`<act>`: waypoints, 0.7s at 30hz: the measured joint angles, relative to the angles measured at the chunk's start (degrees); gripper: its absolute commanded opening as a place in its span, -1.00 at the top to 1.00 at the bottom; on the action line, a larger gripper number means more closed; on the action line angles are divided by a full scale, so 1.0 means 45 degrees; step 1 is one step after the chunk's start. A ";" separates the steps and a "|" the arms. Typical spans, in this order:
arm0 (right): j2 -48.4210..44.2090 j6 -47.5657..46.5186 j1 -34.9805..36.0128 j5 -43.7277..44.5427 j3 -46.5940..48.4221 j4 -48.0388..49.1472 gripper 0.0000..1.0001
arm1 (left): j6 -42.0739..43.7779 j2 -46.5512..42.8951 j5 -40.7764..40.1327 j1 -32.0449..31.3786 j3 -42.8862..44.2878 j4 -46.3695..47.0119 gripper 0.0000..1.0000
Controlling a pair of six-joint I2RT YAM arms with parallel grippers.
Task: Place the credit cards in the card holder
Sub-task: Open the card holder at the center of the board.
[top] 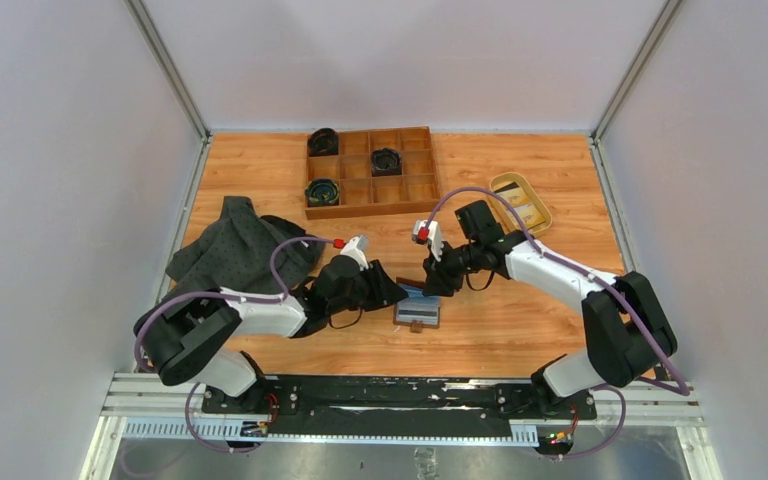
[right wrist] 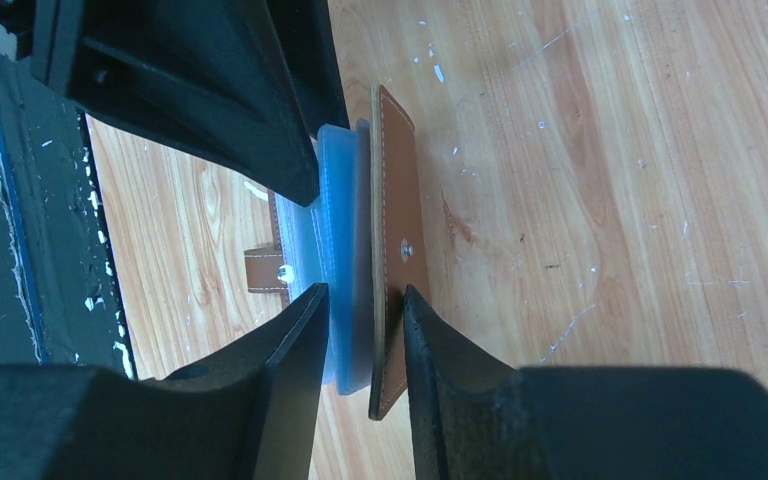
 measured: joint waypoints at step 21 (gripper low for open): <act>-0.0311 -0.0758 0.0296 0.0087 0.0000 -0.0345 -0.59 | -0.0340 0.0806 0.0267 0.0010 0.0049 0.0894 0.19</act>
